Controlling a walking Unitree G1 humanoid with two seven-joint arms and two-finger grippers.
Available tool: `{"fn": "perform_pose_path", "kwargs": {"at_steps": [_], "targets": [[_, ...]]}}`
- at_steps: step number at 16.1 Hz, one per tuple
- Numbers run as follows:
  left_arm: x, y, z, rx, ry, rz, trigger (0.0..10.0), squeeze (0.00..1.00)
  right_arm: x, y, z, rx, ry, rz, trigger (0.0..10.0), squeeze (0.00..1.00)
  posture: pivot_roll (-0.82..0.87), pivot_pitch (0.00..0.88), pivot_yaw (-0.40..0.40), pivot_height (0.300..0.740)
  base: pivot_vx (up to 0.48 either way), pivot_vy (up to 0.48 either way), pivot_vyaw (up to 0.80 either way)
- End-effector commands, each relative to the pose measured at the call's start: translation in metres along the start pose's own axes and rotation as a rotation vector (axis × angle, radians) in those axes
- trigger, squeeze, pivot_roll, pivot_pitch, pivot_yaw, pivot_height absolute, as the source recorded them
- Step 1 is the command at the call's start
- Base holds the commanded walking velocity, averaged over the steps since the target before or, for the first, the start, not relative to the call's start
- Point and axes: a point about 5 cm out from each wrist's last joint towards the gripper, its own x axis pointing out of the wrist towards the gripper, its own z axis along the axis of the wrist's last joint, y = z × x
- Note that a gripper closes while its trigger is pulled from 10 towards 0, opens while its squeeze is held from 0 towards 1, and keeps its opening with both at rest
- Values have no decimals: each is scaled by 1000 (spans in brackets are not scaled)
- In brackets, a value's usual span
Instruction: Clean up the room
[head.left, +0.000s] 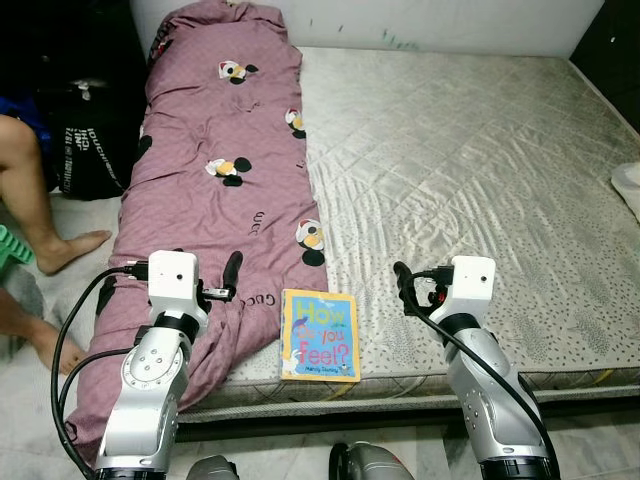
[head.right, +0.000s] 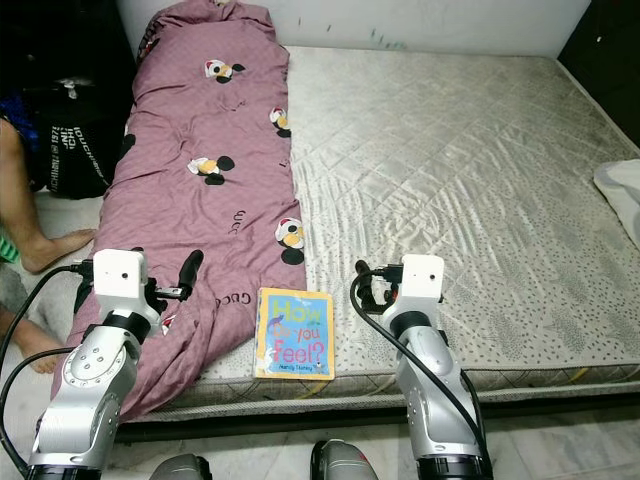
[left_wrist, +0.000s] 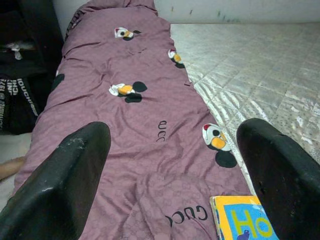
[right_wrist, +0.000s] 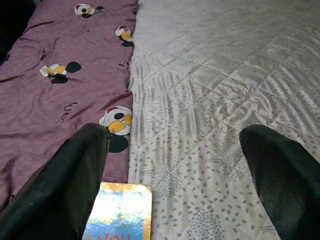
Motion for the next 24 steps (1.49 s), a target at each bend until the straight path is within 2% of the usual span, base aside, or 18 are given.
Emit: {"fn": "perform_pose_path", "kwargs": {"at_steps": [1, 6, 17, 24], "targets": [[0, 1, 3, 7, -8, 7, 10000, 0, -2, -1, 3, 4, -7, 2, 10000, 0, -36, 106, -58, 723, 0, 0, 0], [0, -1, 3, 11, -13, 1, 10000, 0, -1, -1, 4, 3, -7, 3, 10000, 0, -36, 103, -59, 674, 0, 0, 0], [2, -2, 5, 18, -28, 9, 10000, 0, 1, 0, 3, 2, -1, 21, 10000, 0, -31, 91, -66, 660, 0, 0, 0], [3, -3, 6, 14, -31, 17, 10000, 0, 1, 0, 4, -1, -6, 32, 10000, 0, -34, 91, -70, 582, 0, 0, 0]]}}
